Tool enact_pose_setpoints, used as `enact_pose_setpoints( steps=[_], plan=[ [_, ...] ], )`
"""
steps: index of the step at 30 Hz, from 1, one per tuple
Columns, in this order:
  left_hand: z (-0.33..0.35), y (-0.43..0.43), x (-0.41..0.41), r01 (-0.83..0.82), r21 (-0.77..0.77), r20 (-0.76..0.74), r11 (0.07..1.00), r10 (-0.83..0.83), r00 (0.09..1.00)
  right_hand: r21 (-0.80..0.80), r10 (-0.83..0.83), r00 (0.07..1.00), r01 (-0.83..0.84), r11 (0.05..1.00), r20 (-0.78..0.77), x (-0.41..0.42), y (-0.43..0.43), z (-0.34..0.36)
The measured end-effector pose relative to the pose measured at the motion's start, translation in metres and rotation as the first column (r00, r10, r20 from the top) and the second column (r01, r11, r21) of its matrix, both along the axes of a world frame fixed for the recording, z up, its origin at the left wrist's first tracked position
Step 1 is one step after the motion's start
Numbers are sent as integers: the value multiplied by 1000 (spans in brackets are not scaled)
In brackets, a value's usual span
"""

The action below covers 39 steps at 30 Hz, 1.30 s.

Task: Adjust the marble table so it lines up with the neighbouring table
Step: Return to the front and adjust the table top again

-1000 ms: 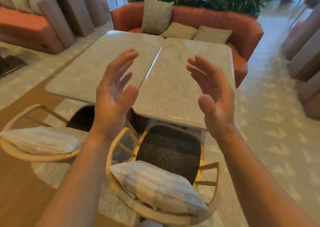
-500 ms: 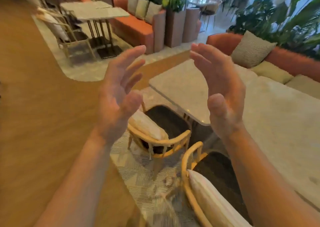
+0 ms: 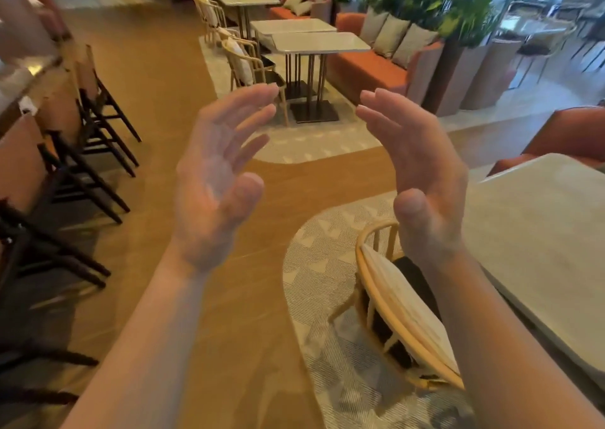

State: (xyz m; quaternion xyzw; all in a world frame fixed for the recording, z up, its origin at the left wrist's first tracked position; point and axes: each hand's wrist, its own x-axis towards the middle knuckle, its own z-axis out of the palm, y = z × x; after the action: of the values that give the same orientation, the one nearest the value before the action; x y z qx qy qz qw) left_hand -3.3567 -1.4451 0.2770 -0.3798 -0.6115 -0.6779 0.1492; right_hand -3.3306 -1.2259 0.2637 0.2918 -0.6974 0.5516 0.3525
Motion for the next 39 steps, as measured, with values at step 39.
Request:
enact_pose_setpoints(
  steps=[39],
  plan=[
    [-5,66,-946,95,-47,17,994,-94,995,-2,-46,999,46,999,-22,-922,61,1]
  ],
)
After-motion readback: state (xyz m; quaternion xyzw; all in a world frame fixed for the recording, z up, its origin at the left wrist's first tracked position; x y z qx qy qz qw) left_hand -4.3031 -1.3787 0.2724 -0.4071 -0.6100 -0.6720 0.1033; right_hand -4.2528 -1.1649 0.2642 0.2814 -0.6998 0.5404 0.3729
